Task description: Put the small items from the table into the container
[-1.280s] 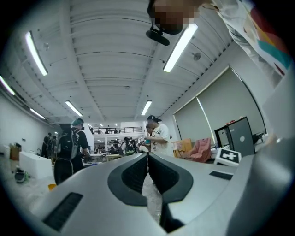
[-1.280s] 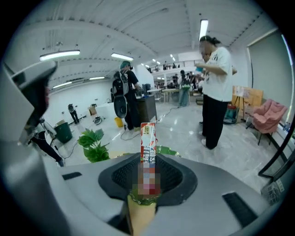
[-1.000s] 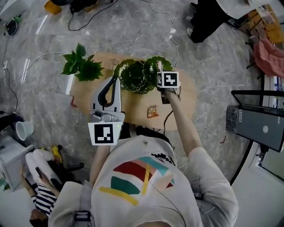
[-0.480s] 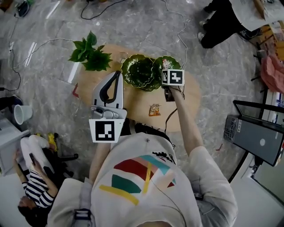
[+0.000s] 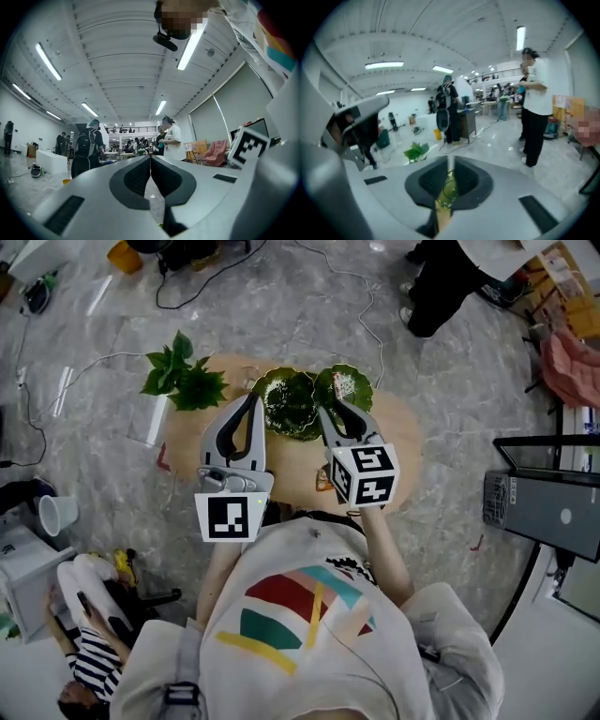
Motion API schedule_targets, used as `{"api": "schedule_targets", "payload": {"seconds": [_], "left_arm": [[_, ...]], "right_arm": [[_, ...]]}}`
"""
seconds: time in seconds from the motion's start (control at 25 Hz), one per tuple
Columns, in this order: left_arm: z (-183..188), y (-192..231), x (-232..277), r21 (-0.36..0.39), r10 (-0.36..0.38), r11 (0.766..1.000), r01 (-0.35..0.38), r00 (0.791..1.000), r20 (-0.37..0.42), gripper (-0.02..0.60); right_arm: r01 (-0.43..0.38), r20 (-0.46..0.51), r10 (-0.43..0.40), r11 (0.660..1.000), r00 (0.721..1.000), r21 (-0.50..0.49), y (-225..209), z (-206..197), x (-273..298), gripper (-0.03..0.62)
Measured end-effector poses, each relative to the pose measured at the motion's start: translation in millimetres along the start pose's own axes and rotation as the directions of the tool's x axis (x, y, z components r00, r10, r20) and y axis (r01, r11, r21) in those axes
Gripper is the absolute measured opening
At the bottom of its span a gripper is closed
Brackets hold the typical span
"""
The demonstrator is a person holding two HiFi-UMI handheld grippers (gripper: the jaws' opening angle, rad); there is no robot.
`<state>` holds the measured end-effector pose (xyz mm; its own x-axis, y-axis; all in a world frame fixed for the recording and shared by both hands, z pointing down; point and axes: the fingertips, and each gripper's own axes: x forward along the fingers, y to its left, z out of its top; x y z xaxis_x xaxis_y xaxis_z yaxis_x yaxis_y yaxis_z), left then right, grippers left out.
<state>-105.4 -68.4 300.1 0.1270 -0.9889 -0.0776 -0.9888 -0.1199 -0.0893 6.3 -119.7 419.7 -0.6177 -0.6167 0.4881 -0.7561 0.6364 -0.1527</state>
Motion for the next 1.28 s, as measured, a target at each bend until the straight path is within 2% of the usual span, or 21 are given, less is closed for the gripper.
{"api": "schedule_targets", "payload": {"seconds": [0.04,0.12,0.28,0.56,0.8,0.96,1.0,1.08,1.12,1.2,1.28], "left_arm": [[2.3,-3.7,1.0,0.004,-0.005,1.000,0.005,1.000,0.001,0.010],[6.2,-9.4,2.1,0.006,-0.014,1.000,0.014,1.000,0.008,0.011],[12.3,-12.1,3.4,-0.003,-0.016,1.000,0.016,0.999,0.036,0.010],[23.2,-13.8,-5.9,-0.038,-0.011,0.999,0.014,0.996,0.084,0.008],[16.7,-10.5,-20.4,-0.039,0.024,0.999,-0.022,0.999,0.049,0.008],[3.4,2.8,-34.1,-0.046,0.081,0.996,-0.080,0.997,0.002,0.008],[-2.3,9.3,-37.9,-0.047,0.099,0.994,-0.099,0.995,-0.012,0.008],[-17.6,25.7,-47.1,-0.049,0.140,0.989,-0.143,0.989,-0.046,0.008],[-28.4,34.3,-53.0,-0.051,0.161,0.985,-0.164,0.984,-0.071,0.008],[-54.5,51.5,-66.5,-0.058,0.202,0.976,-0.210,0.972,-0.123,0.008],[-88.3,66.9,-81.7,-0.066,0.233,0.966,-0.248,0.956,-0.179,0.008]], "right_arm": [[0.014,0.053,-0.017,0.999,0.998,0.049,3.0,7.6,-15.9,0.014],[0.023,0.124,-0.037,0.993,0.992,0.114,6.8,17.5,-39.0,0.014],[0.003,0.182,-0.026,0.992,0.983,0.124,11.0,26.6,-57.7,0.014],[0.002,0.212,-0.029,0.992,0.977,0.125,7.1,31.9,-72.6,0.014],[-0.078,0.213,0.059,0.993,0.975,0.084,25.9,24.7,-74.0,0.014],[-0.186,0.162,0.181,0.982,0.970,0.016,55.7,14.6,-59.9,0.020],[-0.217,0.142,0.214,0.976,0.966,0.005,66.0,11.2,-52.6,0.043],[-0.282,0.095,0.283,0.959,0.954,-0.025,90.2,1.7,-34.3,0.163],[-0.312,0.059,0.314,0.949,0.947,-0.053,103.1,-7.0,-23.2,0.178],[-0.362,-0.034,0.360,0.924,0.932,-0.121,127.3,-36.8,3.2,0.187],[-0.403,-0.140,0.381,0.895,0.914,-0.192,146.1,-84.6,34.9,0.186]]}}
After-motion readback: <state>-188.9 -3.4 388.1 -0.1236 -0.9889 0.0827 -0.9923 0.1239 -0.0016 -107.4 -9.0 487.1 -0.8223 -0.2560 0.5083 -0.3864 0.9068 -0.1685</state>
